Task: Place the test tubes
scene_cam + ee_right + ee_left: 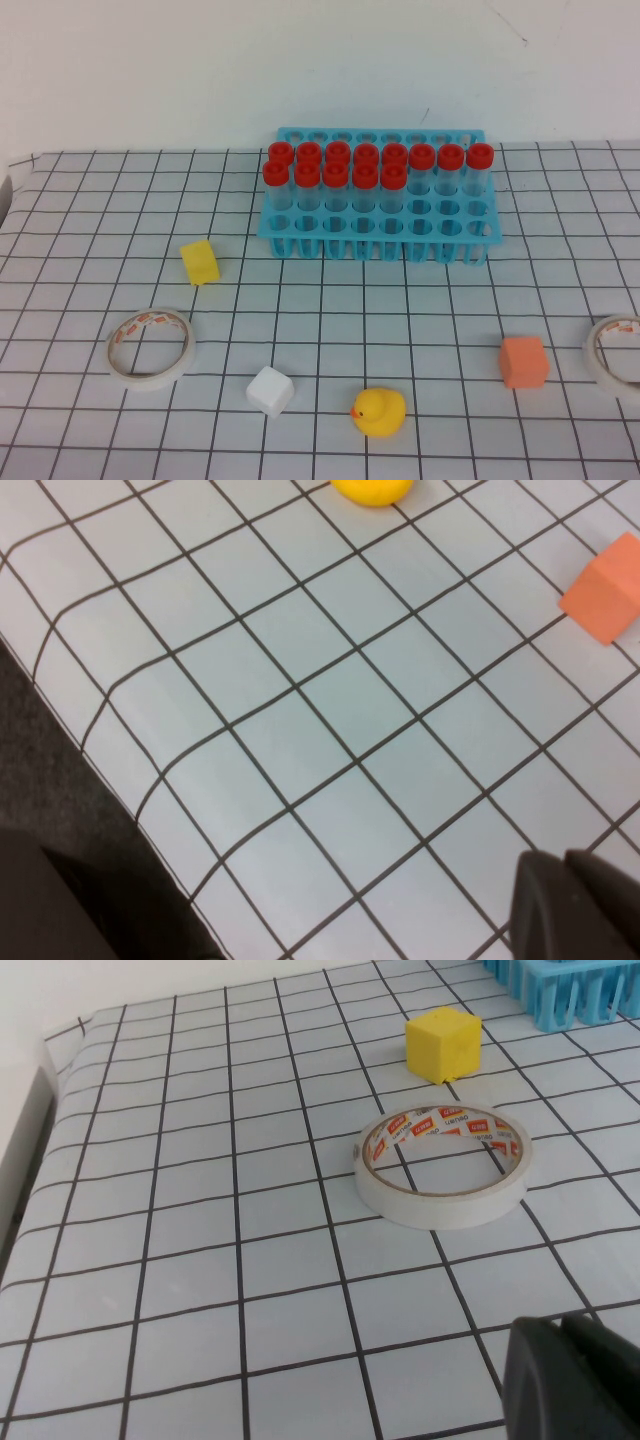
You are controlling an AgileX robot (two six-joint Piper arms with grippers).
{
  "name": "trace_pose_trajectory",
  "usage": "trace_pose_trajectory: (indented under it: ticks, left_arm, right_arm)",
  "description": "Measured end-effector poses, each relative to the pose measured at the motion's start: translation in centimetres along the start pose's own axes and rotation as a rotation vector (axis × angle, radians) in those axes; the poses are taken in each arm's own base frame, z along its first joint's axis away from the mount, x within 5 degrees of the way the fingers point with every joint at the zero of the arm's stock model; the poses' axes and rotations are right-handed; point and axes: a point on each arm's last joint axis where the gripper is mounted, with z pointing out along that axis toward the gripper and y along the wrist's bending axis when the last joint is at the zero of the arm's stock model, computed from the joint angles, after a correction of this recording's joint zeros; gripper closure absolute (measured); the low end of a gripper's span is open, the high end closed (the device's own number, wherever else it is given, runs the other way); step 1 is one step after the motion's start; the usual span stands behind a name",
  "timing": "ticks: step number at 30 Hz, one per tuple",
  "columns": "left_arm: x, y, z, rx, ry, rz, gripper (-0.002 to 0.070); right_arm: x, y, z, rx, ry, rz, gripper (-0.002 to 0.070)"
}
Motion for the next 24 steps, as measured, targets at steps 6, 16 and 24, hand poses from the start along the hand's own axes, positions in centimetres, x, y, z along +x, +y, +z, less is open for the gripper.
trace_pose_trajectory:
  ticks: [6, 16, 24]
  left_arm:
    - [0.0, 0.0, 0.0, 0.0, 0.002, 0.0, 0.0676]
    - [0.0, 0.0, 0.0, 0.001, 0.002, -0.001, 0.0676]
    - [0.0, 0.0, 0.0, 0.001, 0.002, -0.001, 0.0676]
  right_arm:
    - [0.0, 0.0, 0.0, 0.0, 0.0, 0.0, 0.0678]
    - [-0.2, -1.2, -0.4, 0.16, -0.069, 0.058, 0.0678]
    - [0.8, -3.5, 0.1, 0.587, -0.326, 0.205, 0.0678]
